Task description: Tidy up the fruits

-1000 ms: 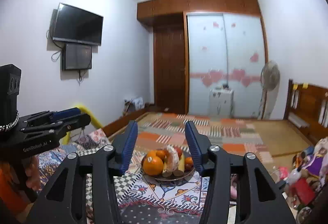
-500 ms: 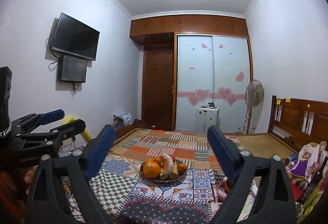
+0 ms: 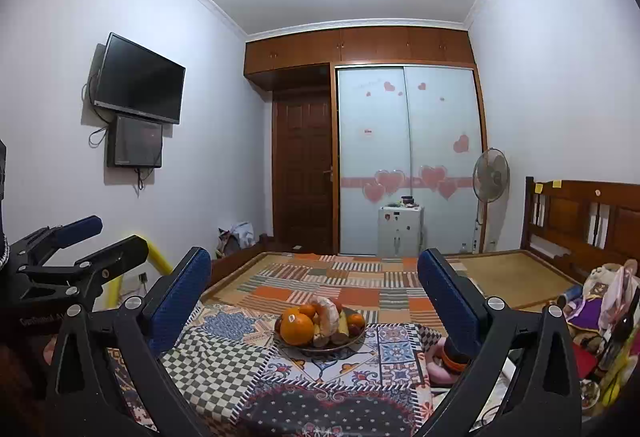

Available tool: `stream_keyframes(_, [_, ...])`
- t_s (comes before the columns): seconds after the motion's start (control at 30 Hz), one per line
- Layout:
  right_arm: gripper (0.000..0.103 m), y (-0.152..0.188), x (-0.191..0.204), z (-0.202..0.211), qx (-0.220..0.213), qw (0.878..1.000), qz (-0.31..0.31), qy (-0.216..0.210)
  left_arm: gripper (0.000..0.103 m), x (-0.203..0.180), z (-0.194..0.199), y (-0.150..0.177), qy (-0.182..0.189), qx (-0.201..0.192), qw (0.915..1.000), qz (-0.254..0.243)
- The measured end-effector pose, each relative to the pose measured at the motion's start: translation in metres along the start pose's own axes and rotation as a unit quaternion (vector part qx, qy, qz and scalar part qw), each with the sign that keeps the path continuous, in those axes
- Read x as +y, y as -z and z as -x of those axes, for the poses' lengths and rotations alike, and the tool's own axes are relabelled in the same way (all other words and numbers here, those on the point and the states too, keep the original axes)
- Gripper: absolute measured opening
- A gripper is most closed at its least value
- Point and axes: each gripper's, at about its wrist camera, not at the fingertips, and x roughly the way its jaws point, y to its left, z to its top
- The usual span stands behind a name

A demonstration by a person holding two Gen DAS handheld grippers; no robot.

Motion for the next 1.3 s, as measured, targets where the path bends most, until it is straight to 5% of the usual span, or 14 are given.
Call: stream_keyframes(1.3, [0.103, -0.0054, 0.0040, 0.0065, -0.001, 1.000, 0.001, 0.000, 0.103, 0.0033, 0.0043, -0.0010, 0.010, 0.001, 0.9999, 0.004])
